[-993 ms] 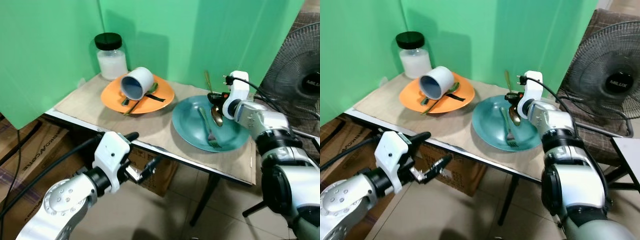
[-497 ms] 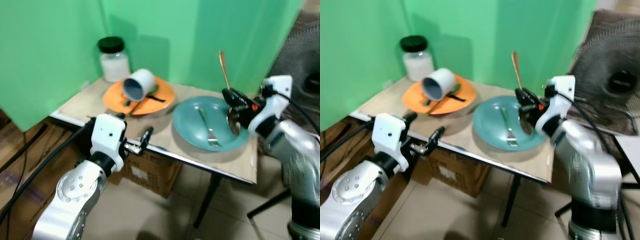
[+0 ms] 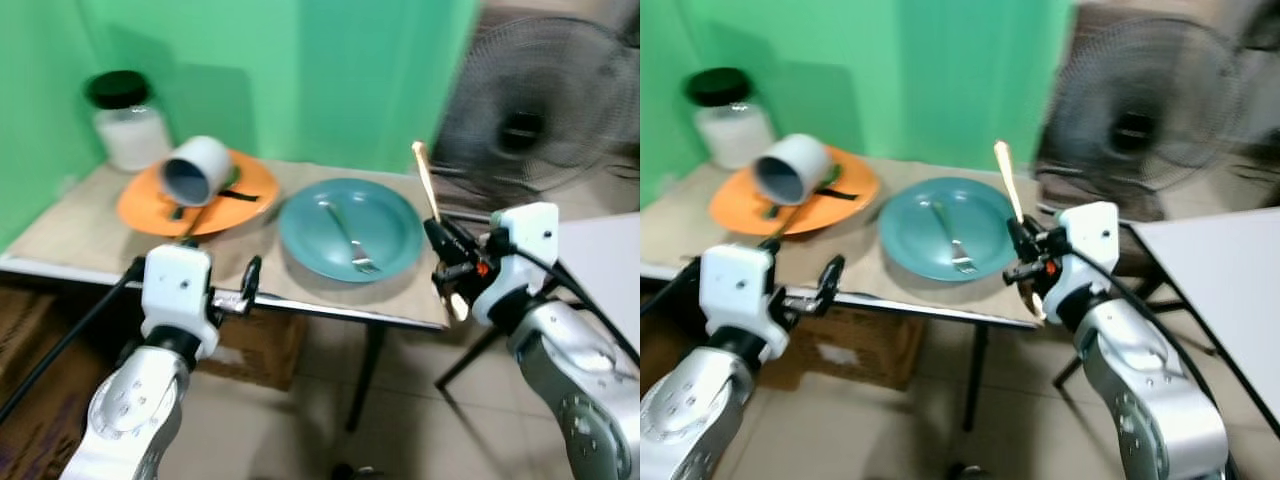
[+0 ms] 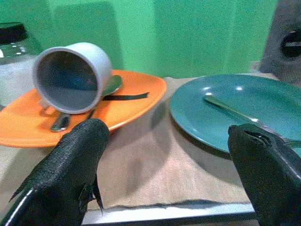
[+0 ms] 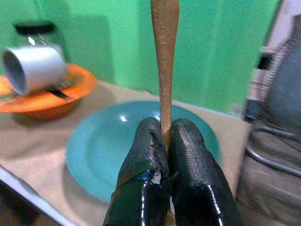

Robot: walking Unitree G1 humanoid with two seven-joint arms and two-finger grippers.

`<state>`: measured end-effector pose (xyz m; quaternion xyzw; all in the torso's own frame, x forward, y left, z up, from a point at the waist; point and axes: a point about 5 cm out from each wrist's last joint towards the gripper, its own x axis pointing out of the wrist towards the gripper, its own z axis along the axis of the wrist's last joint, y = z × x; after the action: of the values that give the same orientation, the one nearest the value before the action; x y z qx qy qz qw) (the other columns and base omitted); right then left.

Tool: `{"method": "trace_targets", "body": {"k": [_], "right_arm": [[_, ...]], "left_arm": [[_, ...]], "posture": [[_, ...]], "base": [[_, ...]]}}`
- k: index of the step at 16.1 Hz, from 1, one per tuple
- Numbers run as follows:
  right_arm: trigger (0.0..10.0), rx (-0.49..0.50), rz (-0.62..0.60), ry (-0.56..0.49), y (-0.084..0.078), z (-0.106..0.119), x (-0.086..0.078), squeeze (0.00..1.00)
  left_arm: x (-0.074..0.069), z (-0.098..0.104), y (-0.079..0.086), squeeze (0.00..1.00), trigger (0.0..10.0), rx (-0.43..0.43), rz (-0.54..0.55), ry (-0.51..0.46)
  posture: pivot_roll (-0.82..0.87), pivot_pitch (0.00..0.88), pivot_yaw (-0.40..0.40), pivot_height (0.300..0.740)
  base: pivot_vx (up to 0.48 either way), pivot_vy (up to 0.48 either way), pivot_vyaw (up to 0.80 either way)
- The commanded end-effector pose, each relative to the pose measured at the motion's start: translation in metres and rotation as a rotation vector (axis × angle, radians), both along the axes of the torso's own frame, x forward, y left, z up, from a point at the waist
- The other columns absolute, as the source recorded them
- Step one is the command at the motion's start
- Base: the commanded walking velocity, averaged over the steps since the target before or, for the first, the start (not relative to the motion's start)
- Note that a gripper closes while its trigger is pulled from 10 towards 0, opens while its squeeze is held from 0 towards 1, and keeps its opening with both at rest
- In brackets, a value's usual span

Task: Setting the table

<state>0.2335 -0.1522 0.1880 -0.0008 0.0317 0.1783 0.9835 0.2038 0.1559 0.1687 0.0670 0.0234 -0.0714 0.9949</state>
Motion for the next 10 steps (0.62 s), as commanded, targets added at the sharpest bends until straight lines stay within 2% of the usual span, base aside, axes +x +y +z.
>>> {"method": "trace_targets", "body": {"k": [1,3,5,7,10], "right_arm": [[10.0,-0.024,-0.025,-0.023,-0.004,0.002,-0.004,0.00],[10.0,-0.049,-0.061,-0.011,-0.013,-0.003,-0.009,0.00],[10.0,-0.036,-0.108,-0.007,-0.020,-0.001,-0.008,0.00],[10.0,-0.037,-0.138,0.002,-0.019,-0.002,-0.007,0.00],[10.0,-0.038,-0.170,0.011,-0.015,-0.004,-0.007,0.00]], "left_arm": [[-0.001,0.005,0.002,0.00,10.0,0.010,0.013,-0.022],[0.001,0.003,0.002,0.00,10.0,0.033,0.001,-0.014],[0.005,0.006,0.004,0.00,10.0,0.039,-0.013,-0.029],[0.004,0.006,0.009,0.00,10.0,0.018,0.011,-0.024],[0.006,0.005,0.004,0.00,10.0,-0.024,0.010,-0.019]], "posture": [[0.00,0.005,-0.019,0.740],[0.01,0.007,-0.008,0.740],[0.00,0.021,-0.016,0.740],[-0.01,0.014,-0.008,0.740],[-0.02,0.008,-0.008,0.740]], "base": [[0.000,0.000,-0.80],[0.000,0.000,-0.80],[0.000,0.000,-0.80],[0.000,0.000,-0.80],[0.000,0.000,-0.80]]}}
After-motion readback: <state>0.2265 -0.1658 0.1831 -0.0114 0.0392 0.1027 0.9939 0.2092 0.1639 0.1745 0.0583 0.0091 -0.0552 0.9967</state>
